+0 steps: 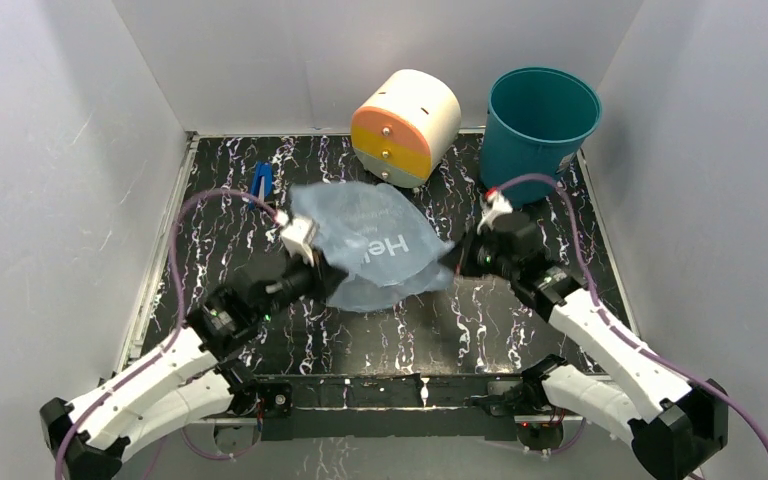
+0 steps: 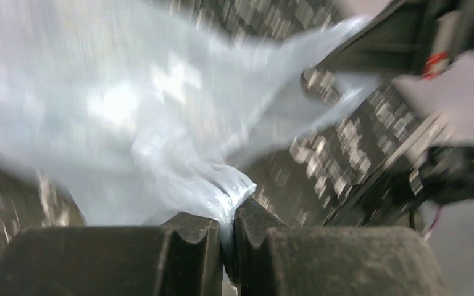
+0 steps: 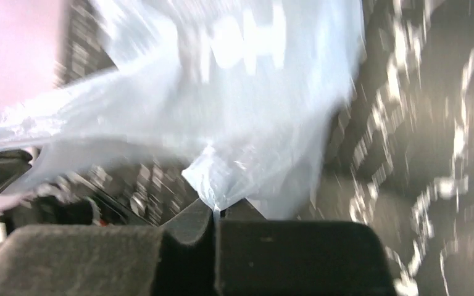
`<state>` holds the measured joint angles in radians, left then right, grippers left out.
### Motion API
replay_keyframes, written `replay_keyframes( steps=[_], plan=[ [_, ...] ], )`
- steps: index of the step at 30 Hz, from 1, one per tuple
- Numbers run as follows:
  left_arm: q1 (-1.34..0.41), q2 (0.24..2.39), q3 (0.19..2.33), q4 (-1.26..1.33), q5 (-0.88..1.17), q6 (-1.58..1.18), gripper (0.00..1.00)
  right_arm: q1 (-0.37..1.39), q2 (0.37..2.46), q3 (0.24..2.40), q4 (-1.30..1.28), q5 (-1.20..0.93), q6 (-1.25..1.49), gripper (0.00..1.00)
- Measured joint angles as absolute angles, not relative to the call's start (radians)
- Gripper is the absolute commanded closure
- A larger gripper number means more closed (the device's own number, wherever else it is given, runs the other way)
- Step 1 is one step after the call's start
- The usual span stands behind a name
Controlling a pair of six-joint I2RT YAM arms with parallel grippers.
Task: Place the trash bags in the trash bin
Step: Unfold the trash bag at the center of the board.
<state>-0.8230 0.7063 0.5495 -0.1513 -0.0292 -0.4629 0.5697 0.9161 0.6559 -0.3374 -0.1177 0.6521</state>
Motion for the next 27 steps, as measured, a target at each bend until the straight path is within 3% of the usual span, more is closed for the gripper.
replay_keyframes(
  steps=[5,18,27],
  plan=[
    [-0.822,0.800,0.863,-0.063,-0.053,-0.359,0.92,0.570,0.943,0.908,-0.190,-0.109,0.605,0.99],
    [-0.822,0.847,0.659,0.099,0.062,-0.512,0.92,0.570,1.047,0.750,-0.123,-0.457,0.664,0.95],
    [-0.823,0.775,0.713,-0.093,-0.133,-0.537,0.97,0.569,0.993,0.835,-0.263,-0.324,0.620,0.97]
  ],
)
